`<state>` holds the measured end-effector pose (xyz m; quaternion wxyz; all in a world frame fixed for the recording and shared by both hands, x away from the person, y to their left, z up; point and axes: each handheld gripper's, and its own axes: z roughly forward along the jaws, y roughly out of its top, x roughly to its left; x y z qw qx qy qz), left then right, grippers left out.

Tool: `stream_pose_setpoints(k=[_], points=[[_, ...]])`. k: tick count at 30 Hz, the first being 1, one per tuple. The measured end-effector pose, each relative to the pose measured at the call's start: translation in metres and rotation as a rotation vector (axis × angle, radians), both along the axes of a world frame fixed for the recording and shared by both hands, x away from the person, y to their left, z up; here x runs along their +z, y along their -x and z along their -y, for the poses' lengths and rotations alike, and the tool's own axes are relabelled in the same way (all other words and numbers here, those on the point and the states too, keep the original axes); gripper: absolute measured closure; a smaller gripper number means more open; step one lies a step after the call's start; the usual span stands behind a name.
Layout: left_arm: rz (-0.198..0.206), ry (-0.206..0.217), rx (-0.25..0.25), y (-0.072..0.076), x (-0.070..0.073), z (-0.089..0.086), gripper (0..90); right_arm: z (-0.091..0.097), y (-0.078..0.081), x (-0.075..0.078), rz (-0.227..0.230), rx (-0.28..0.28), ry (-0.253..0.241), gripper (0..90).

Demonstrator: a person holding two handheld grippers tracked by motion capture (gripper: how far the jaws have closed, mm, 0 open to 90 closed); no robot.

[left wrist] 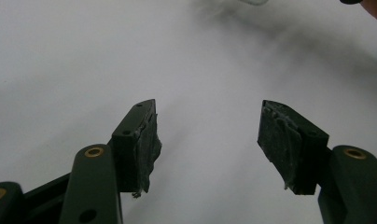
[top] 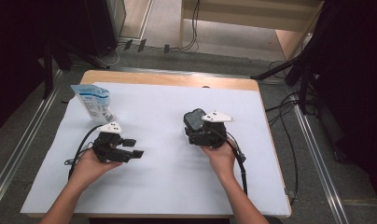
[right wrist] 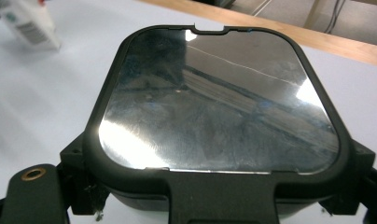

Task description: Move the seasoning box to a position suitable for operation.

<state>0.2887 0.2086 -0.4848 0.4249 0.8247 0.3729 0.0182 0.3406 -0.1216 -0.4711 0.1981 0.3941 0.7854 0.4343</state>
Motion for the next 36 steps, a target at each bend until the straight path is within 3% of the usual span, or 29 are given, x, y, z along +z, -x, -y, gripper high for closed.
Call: stream_pose_setpoints(k=[10,20,32,36], points=[[0.005,-0.009,-0.003,-0.002,-0.002,0.002,40.1,-0.031,0.008,-0.013,-0.021,0.093,0.009,15.8],[0.0,-0.018,0.001,-0.001,-0.004,0.001,37.4,-0.053,0.007,-0.026,-0.036,0.126,0.006,15.8],[-0.007,-0.018,0.002,-0.001,-0.005,0.001,36.5,-0.057,0.009,-0.032,-0.029,0.145,0.034,14.8],[0.004,-0.016,0.003,-0.001,-0.006,0.001,36.3,-0.056,0.008,-0.032,-0.05,0.151,0.014,12.9]])
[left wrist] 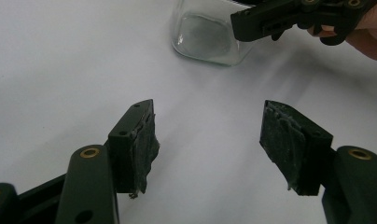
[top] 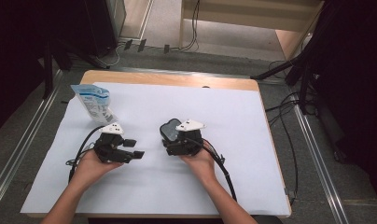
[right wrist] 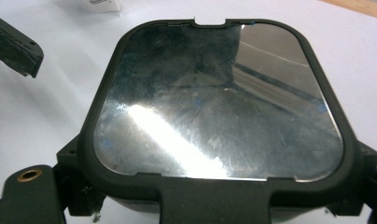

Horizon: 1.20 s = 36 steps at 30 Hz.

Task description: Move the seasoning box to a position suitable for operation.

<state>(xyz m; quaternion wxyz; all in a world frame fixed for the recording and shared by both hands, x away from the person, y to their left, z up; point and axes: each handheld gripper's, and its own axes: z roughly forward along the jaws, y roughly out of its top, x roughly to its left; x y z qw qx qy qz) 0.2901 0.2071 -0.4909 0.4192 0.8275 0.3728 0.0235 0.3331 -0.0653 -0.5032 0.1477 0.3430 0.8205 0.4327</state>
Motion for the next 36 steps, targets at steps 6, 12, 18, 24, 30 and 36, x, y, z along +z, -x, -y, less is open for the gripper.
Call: stream_pose_setpoints(k=[6,12,18,24,30,36], points=[[0.002,0.0,-0.002,-0.001,0.0,0.0,36.3,0.001,0.002,0.004,0.003,0.01,0.006,9.9],[0.008,0.002,-0.004,-0.003,0.001,0.0,37.7,0.009,0.01,0.022,0.001,0.019,-0.026,8.4],[0.016,0.013,-0.009,-0.006,0.003,0.0,44.9,0.022,0.019,0.037,-0.015,0.016,-0.061,8.5],[0.027,0.01,-0.024,-0.01,0.01,0.001,59.4,0.044,0.034,0.046,-0.027,0.022,-0.072,14.1],[0.047,0.006,-0.047,-0.027,0.018,0.011,84.4,0.063,0.053,0.04,-0.035,0.048,-0.091,39.4],[0.019,0.03,-0.086,-0.044,0.013,0.02,90.0,0.065,0.054,0.031,-0.074,0.101,-0.111,63.3]])
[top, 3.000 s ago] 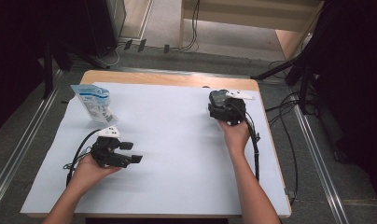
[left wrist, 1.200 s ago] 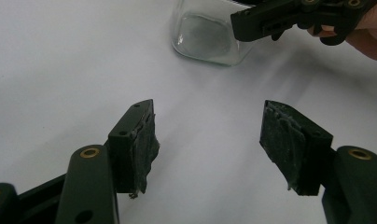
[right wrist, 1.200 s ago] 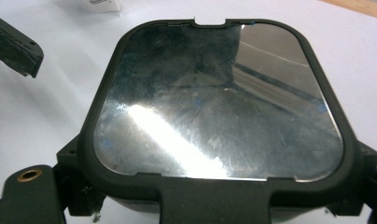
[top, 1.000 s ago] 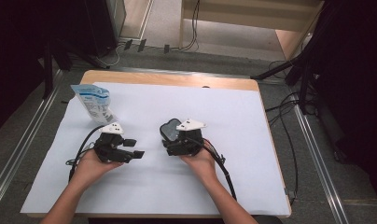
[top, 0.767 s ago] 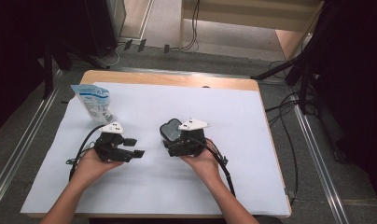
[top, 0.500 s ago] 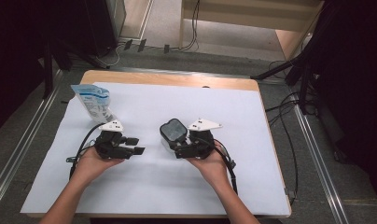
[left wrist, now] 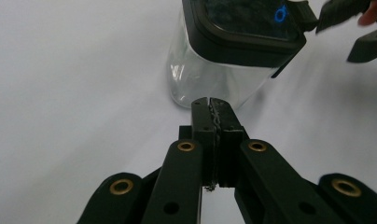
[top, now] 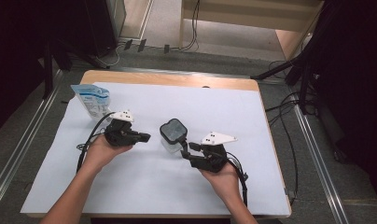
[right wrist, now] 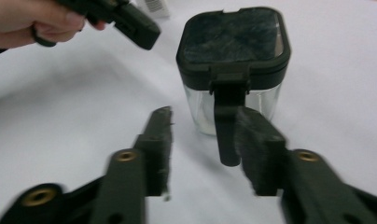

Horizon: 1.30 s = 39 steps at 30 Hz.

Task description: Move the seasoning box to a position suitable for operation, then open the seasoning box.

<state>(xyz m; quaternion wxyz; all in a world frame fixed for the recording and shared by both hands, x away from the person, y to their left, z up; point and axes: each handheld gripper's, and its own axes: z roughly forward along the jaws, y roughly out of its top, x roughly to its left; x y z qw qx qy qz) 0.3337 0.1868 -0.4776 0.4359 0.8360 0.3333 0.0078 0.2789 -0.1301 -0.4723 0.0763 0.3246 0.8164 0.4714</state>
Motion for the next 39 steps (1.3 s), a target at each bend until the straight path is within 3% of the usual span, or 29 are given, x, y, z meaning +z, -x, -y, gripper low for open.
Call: stream_pose_setpoints(k=[5,12,25,39], points=[[-0.013,0.003,0.011,-0.007,-0.007,-0.001,90.0,-0.002,-0.004,-0.009,-0.032,0.021,-0.031,79.3],[0.014,-0.018,0.001,-0.012,-0.004,0.007,90.0,-0.011,-0.003,-0.014,-0.006,0.023,-0.021,89.6],[0.036,-0.028,0.008,-0.024,-0.01,0.019,90.0,-0.021,-0.008,-0.025,-0.03,0.014,-0.022,90.0],[0.03,-0.037,-0.008,-0.026,-0.018,0.028,90.0,-0.017,-0.015,-0.026,-0.048,0.01,-0.022,90.0]])
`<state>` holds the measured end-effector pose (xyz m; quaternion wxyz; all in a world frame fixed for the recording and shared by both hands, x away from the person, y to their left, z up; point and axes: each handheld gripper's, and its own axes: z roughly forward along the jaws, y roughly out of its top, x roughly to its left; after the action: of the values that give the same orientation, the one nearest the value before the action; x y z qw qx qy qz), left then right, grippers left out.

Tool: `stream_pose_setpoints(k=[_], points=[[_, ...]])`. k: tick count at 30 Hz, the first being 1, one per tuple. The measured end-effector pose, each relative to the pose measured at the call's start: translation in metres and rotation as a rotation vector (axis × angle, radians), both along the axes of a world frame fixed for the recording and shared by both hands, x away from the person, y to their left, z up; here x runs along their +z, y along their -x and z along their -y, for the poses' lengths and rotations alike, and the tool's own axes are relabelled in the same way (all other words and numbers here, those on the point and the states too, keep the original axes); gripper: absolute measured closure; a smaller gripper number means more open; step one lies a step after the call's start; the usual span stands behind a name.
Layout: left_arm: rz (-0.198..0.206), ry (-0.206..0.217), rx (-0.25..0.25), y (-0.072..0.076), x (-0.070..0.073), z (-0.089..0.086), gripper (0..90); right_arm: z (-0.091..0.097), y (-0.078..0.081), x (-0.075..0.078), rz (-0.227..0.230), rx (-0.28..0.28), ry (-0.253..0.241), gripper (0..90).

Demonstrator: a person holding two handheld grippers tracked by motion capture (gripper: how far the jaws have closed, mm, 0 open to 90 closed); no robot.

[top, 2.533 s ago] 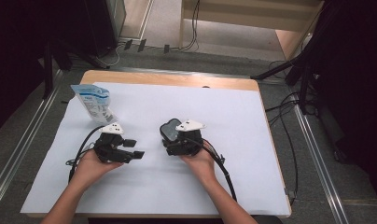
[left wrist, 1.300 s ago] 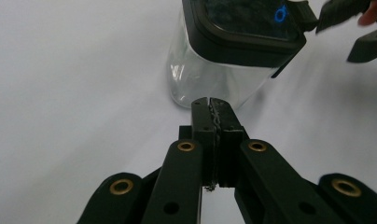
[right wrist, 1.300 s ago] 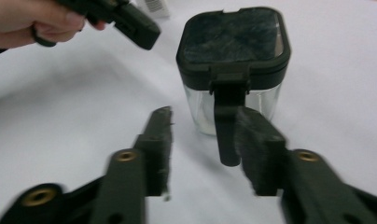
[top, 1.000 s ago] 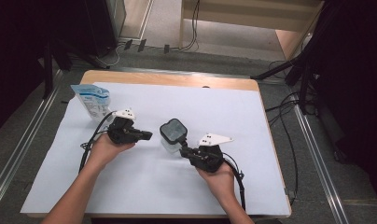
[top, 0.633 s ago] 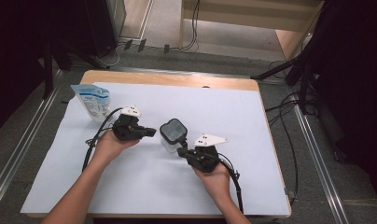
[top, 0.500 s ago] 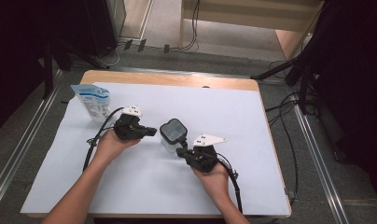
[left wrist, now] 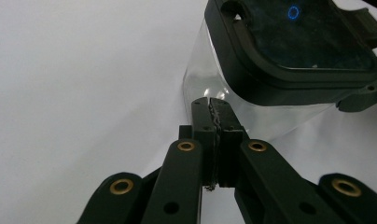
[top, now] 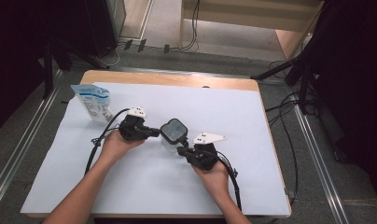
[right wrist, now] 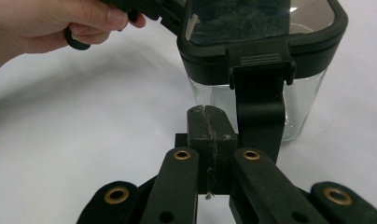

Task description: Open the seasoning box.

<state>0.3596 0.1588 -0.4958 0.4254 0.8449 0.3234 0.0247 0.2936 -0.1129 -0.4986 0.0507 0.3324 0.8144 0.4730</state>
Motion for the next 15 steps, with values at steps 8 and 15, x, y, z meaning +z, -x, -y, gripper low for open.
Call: stream_pose_setpoints(k=[8,15], points=[[0.001,0.001,-0.011,0.003,0.0,0.004,89.8,0.009,-0.005,0.001,-0.017,-0.023,-0.001,90.0],[-0.002,0.002,-0.031,0.007,0.001,0.007,89.0,0.018,-0.009,0.003,-0.022,-0.039,0.001,90.0]])
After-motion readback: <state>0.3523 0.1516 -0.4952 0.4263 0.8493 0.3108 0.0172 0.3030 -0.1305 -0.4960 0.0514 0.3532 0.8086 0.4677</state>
